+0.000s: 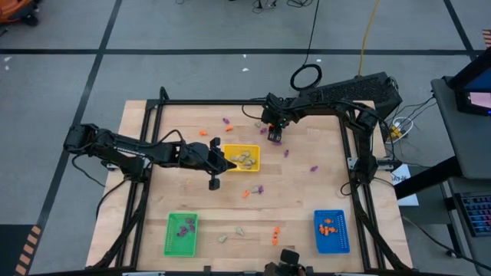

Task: Sort Halloween decoration
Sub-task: Put the orange skeleton toy in the blue basket

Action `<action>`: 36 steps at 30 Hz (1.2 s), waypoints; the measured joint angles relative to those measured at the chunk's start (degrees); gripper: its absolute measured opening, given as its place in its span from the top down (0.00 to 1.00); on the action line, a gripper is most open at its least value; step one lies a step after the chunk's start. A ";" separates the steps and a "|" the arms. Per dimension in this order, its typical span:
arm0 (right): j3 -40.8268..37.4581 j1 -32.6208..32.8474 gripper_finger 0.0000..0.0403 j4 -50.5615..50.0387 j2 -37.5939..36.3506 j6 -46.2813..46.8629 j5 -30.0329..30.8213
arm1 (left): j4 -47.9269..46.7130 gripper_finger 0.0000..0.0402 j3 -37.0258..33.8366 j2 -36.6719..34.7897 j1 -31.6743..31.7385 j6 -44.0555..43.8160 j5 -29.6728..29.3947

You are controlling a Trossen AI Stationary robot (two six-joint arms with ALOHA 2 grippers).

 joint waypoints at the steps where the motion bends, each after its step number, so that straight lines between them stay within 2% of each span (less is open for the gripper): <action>1: -0.02 0.01 0.66 -0.08 0.01 -0.13 0.00 | 0.00 1.00 0.00 0.00 0.00 0.00 -0.02; 7: -0.02 0.01 0.85 -0.81 0.04 -0.41 0.28 | 0.00 1.00 0.00 0.00 0.00 0.02 -0.01; 12: 0.00 0.36 0.93 -1.38 0.04 -0.39 1.00 | -0.12 1.00 0.00 0.00 0.00 0.02 -0.02; 18: -0.11 1.06 0.94 -3.62 -1.28 0.65 1.52 | -0.44 1.00 0.00 0.00 0.00 0.02 -0.02; 23: -0.35 2.16 0.93 -9.50 -5.41 3.38 1.99 | -0.45 1.00 0.02 0.00 0.00 0.02 -0.01; 29: -0.24 4.85 0.93 -17.60 -12.89 8.47 -1.43 | -0.49 1.00 0.02 0.00 0.00 0.02 0.00; 36: -0.22 9.86 0.93 -22.11 -26.70 13.24 -5.26 | -1.13 1.00 0.02 0.02 0.00 0.02 0.00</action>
